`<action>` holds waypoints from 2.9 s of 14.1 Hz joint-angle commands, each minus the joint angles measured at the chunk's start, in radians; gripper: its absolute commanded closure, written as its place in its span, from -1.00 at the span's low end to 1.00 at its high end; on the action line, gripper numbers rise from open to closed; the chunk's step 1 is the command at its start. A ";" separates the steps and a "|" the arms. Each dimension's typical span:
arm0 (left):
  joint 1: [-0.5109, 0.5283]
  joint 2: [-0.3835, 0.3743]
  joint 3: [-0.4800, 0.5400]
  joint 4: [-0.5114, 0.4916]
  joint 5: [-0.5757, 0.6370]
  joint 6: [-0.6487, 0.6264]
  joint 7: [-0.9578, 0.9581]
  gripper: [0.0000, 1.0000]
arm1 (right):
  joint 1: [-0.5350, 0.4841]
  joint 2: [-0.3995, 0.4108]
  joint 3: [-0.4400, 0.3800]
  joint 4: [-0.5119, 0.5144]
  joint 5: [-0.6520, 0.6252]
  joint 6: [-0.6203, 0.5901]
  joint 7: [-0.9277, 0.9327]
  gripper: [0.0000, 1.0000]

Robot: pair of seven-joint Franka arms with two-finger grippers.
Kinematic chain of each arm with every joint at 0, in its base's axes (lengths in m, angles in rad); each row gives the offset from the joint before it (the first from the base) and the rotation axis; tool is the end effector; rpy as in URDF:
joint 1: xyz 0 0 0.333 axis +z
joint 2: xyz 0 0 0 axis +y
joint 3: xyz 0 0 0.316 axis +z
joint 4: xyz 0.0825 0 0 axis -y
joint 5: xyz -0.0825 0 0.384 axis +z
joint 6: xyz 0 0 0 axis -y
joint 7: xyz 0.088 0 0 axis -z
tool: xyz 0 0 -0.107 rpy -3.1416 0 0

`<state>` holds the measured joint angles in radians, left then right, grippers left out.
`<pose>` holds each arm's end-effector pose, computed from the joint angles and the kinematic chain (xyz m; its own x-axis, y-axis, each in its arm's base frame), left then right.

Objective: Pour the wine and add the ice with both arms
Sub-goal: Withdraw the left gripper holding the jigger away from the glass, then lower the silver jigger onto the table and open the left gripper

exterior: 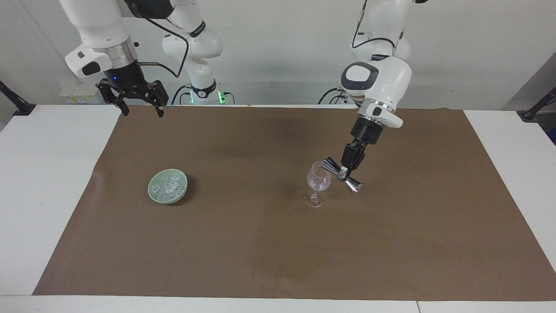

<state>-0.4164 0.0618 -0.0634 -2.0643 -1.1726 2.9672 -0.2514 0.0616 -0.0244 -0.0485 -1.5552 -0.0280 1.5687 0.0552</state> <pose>0.5509 -0.2152 0.4696 0.6428 0.7656 0.0271 0.4268 -0.3872 0.8173 0.5472 0.0038 0.6451 0.9983 -0.0422 0.0393 -0.0432 -0.9988 0.0247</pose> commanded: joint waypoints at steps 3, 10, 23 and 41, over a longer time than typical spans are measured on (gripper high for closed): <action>0.227 -0.072 0.001 -0.020 -0.019 -0.323 -0.065 1.00 | 0.006 -0.020 -0.004 -0.020 0.007 -0.009 0.015 -1.00; 0.532 -0.120 0.005 -0.057 -0.018 -0.735 -0.140 1.00 | 0.006 -0.020 -0.004 -0.020 0.007 -0.009 0.014 -1.00; 0.867 0.238 0.007 0.160 -0.018 -1.342 -0.549 1.00 | 0.006 -0.020 -0.004 -0.020 0.007 -0.009 0.015 -1.00; 0.900 0.539 0.010 0.262 -0.005 -1.459 -0.572 1.00 | 0.006 -0.020 -0.004 -0.020 0.007 -0.009 0.015 -1.00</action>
<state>0.4693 0.5619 -0.0477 -1.8485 -1.1814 1.5372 -0.8111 0.0616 -0.0244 -0.0485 -1.5552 -0.0280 1.5687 0.0552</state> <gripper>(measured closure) 0.780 0.000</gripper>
